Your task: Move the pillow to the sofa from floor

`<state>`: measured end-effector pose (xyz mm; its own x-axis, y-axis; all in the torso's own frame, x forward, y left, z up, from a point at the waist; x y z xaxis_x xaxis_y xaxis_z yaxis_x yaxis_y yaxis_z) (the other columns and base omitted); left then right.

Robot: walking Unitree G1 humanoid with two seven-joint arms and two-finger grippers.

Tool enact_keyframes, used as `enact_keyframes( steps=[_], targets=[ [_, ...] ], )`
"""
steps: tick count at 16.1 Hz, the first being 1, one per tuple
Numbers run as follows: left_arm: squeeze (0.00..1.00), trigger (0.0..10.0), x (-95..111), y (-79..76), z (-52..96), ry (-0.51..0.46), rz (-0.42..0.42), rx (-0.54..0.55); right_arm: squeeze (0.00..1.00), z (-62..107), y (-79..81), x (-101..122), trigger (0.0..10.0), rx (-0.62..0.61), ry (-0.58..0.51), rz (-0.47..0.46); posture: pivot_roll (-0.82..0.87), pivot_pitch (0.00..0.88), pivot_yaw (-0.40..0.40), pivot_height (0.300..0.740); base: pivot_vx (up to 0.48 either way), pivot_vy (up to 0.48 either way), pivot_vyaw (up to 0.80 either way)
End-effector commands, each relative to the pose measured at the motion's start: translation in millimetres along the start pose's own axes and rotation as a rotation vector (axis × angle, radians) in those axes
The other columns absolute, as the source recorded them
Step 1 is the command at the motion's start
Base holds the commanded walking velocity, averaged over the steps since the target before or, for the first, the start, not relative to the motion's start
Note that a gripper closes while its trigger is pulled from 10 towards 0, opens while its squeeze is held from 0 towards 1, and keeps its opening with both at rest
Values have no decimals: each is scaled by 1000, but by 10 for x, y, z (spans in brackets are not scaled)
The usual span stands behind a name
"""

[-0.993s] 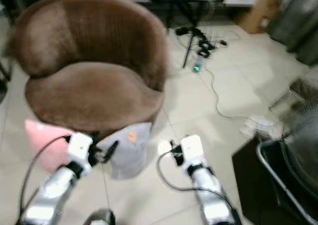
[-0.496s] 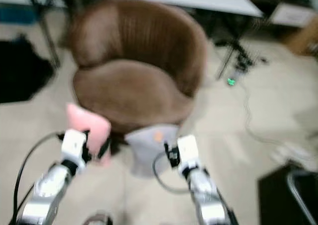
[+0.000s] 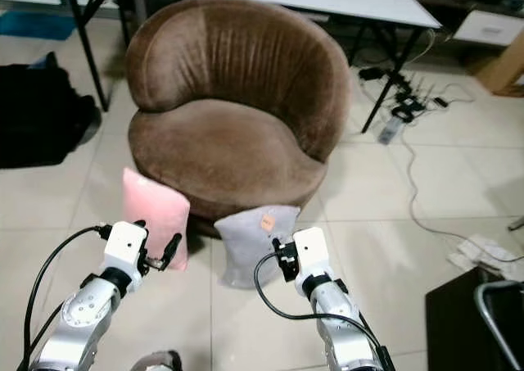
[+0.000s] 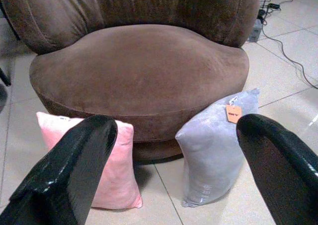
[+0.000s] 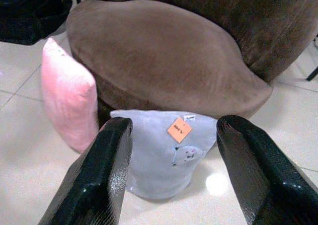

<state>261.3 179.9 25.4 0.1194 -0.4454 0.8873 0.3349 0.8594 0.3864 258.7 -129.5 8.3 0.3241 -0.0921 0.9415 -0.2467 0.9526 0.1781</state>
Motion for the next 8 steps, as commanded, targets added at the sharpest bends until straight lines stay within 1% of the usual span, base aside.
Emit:
enact_keyframes(
  steps=[1,4,5,8],
  targets=[
    [0,10000,12,-30,-15,1,-11,-14,4,19,-43,-3,10000,-13,11,13,16,116,-130,740,461,0,0],
    [0,10000,22,-65,-42,5,-28,-27,0,28,-56,-20,10000,-17,20,14,8,114,-128,740,444,0,0],
    [0,10000,29,-79,-54,5,-48,-38,0,33,-54,-29,10000,-17,23,14,7,112,-127,740,439,0,0],
    [0,10000,17,-100,-67,19,-78,-52,0,43,-28,-37,10000,-10,22,11,3,109,-125,740,369,-301,0]
  ],
)
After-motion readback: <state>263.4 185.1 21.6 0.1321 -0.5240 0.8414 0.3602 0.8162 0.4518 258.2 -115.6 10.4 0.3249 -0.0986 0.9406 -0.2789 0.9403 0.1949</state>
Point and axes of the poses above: a point about 5 cm out from each wrist's last joint towards the gripper, its own z axis pointing back from the gripper into the wrist, its own x axis along the axis of the wrist's last joint, y = z × x, the point moved 1 cm from there along -z, pointing out of the wrist towards the gripper, and after that the axes turned 13 degrees about -z, right-handed, at the moved point
